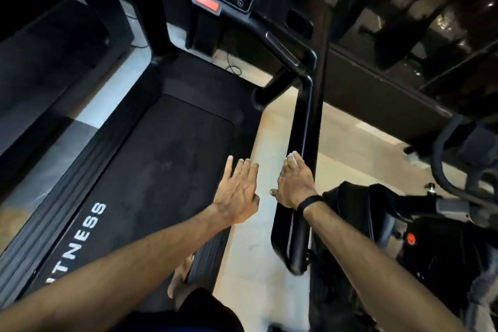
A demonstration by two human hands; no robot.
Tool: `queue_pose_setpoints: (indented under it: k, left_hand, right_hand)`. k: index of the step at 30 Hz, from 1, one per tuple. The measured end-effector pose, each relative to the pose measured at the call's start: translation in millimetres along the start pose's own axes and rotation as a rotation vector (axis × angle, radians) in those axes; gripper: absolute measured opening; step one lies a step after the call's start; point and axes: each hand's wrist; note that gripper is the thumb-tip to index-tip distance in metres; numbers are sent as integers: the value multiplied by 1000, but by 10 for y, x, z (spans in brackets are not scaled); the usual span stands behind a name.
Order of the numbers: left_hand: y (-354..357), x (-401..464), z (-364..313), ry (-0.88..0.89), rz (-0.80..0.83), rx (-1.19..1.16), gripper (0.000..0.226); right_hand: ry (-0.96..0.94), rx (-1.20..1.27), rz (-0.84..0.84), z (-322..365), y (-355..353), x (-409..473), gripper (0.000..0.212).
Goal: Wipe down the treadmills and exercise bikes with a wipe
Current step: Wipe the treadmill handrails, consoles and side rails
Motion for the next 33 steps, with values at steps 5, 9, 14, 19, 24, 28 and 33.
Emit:
queue_pose_setpoints:
  k: [5, 9, 14, 19, 24, 28, 33]
  left_hand:
    - [15, 316, 44, -47, 7, 54, 73]
    - [58, 410, 108, -107, 8, 29, 73]
    - [105, 351, 98, -103, 65, 30, 75]
    - [124, 134, 10, -50, 56, 22, 75]
    - [2, -252, -30, -16, 41, 12, 75]
    - [-74, -668, -10, 12, 24, -5, 71]
    - [-71, -1131, 35, 56, 32, -27, 68]
  right_hand:
    - [1, -47, 29, -547, -75, 737, 73]
    - [10, -49, 75, -778, -153, 1132, 69]
    - [-8, -40, 175, -750, -152, 1241, 75]
    - [-73, -111, 253, -449, -71, 981, 80]
    - [-121, -113, 236, 98, 15, 370, 76]
    - [-188, -47, 269, 592, 4, -276, 74]
    - [-250, -116, 167, 1044, 100, -884, 66]
Point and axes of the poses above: each hand's wrist, its own x-axis towards the middle knuckle, its own y-axis out of the palm, z = x × y, and after that the axes turned 3 degrees about -y, right-handed
